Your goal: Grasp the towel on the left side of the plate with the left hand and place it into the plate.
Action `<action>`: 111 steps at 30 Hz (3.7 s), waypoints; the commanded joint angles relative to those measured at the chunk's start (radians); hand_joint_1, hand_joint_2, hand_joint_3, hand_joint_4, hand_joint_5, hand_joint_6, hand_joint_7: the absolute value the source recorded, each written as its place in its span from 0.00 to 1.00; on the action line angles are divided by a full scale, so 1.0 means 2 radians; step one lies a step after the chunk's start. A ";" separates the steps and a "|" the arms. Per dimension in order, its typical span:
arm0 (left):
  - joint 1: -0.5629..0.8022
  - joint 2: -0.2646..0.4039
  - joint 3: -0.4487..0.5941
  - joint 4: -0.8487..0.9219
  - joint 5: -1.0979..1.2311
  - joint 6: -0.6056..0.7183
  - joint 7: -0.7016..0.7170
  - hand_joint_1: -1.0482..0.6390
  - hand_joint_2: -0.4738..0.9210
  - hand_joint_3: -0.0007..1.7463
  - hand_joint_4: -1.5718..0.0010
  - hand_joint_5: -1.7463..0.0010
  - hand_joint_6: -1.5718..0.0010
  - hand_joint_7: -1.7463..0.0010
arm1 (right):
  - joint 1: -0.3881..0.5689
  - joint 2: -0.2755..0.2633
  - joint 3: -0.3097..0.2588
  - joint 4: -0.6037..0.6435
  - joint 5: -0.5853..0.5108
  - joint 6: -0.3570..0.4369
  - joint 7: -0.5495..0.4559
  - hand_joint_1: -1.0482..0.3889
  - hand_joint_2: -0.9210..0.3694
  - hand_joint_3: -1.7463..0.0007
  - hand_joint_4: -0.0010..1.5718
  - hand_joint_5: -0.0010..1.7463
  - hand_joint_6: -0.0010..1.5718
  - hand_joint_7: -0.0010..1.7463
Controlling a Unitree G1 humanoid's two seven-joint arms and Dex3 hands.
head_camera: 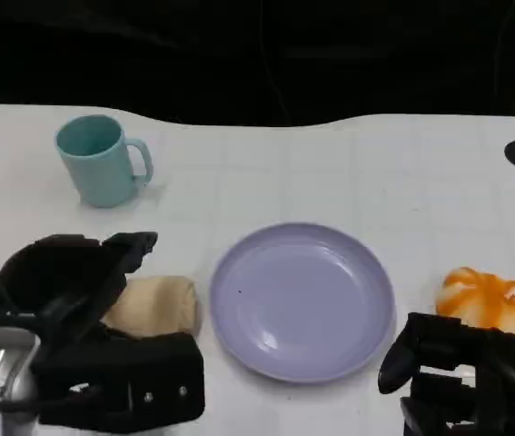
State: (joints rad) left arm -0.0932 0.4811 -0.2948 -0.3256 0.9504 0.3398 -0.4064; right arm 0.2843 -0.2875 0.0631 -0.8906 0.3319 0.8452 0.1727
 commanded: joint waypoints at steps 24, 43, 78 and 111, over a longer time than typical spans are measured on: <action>-0.095 -0.038 -0.056 0.342 -0.032 -0.088 0.177 0.42 1.00 0.14 0.52 0.06 0.50 0.33 | 0.009 -0.005 -0.005 -0.016 0.001 0.002 0.003 0.73 0.31 0.29 0.43 1.00 0.42 0.84; -0.051 -0.036 0.002 0.226 -0.081 -0.149 0.276 0.51 0.79 0.45 0.46 0.00 0.65 0.00 | 0.010 -0.007 -0.005 -0.016 0.001 0.000 0.006 0.73 0.31 0.29 0.43 1.00 0.42 0.84; -0.140 -0.173 -0.098 0.148 -0.037 -0.071 0.150 0.49 0.70 0.57 0.44 0.00 0.46 0.38 | 0.011 -0.006 -0.001 -0.016 0.000 0.000 0.003 0.73 0.31 0.29 0.43 1.00 0.42 0.84; -0.107 -0.072 -0.031 -0.012 -0.148 -0.024 -0.100 0.20 1.00 0.07 0.92 0.81 0.89 0.97 | 0.004 -0.003 0.002 -0.017 0.000 0.005 -0.001 0.74 0.31 0.29 0.43 1.00 0.41 0.85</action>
State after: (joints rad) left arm -0.3330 0.2996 -0.4082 -0.2921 0.7166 0.3073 -0.5790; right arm 0.2954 -0.2895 0.0725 -0.9187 0.3285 0.8477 0.1763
